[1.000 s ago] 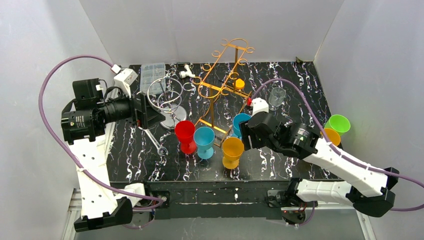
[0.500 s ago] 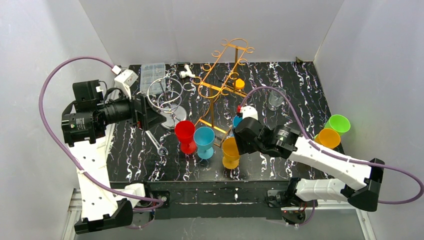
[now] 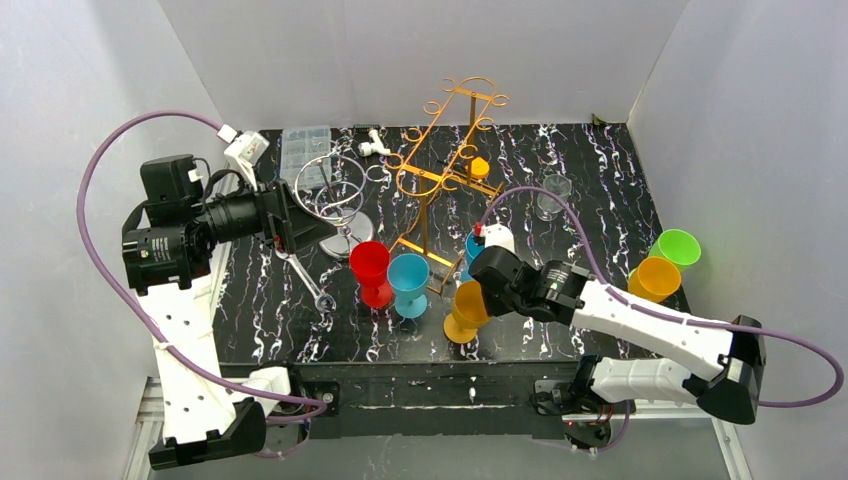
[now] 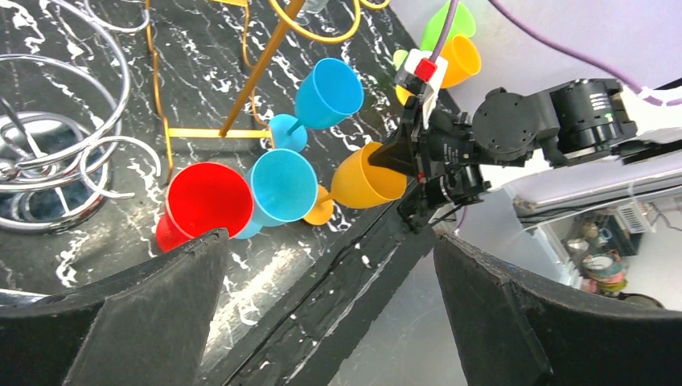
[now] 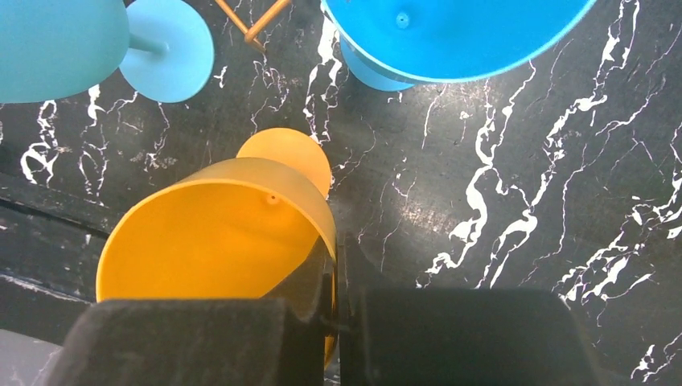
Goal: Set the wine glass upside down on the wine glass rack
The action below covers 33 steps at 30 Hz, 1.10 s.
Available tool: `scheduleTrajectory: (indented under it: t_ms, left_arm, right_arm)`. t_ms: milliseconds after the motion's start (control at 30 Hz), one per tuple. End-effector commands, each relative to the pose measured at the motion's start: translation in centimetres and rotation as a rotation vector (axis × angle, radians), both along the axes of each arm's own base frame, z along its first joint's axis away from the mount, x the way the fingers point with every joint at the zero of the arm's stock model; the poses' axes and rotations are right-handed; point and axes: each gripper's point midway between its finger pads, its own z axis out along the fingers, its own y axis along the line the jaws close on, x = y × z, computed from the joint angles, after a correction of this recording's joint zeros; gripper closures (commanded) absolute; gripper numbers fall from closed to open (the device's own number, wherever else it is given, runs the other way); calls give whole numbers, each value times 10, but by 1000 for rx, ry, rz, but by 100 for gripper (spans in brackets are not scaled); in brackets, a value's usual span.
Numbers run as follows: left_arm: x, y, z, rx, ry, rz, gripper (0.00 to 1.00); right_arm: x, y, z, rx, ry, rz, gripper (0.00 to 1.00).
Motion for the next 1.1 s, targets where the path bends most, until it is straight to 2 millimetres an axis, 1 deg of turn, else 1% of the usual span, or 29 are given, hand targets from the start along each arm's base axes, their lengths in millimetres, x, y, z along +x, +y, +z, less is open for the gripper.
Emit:
scheduleTrajectory:
  t_ms: [0,33,100,133,167,200,233,300,367,400,467,533,600,700,767,867,1000,1067]
  left_arm:
    - [-7,-11,25,-102,-9,-33,1]
    - [-6,-12,29,-117,-6,-36,1]
    - [-5,-14,37,-142,-3,-41,1]
    - [-4,-14,41,-155,-1,-43,1]
    - [-4,-15,44,-166,-2,-48,1]
    - [-3,-16,48,-174,-9,-51,1]
    - [-3,-16,54,-183,-18,-51,1]
    - [-2,-18,67,-204,-32,-64,1]
    - [-1,-20,83,-232,-42,-76,1]
    - [0,-21,90,-250,-37,-79,1]
    - [-1,-23,106,-283,-46,-101,1]
    - [-4,-26,120,-317,-58,-138,1]
    - [-10,-29,133,-348,-84,-187,1]
    - [-22,-33,153,-387,-132,-265,1]
    - [-28,-35,165,-400,-149,-271,1]
    - [-28,-35,176,-411,-164,-254,1]
    - [-23,-33,188,-425,-157,-196,1]
    - [-19,-32,196,-428,-157,-153,1]
  right_arm:
    - [1,-1,29,96,-53,-26,99]
    - [0,-4,38,107,-64,-27,99]
    - [-2,-3,65,175,-91,-7,99]
    - [-4,-2,84,222,-109,15,99]
    - [-7,2,106,281,-129,52,99]
    - [-11,5,119,322,-137,83,99]
    - [-14,7,138,372,-153,113,99]
    - [-21,15,169,456,-181,184,99]
    - [-24,23,193,494,-204,240,99]
    - [-25,28,211,521,-224,268,99]
    - [-27,39,237,566,-249,323,99]
    - [-25,50,270,634,-296,355,99]
    - [-25,63,298,703,-331,385,99]
    - [-19,78,327,787,-366,379,99]
    - [-12,85,342,840,-408,358,99]
    - [7,80,370,876,-542,289,99]
    - [27,61,417,904,-756,198,99]
    - [37,55,432,908,-857,157,99]
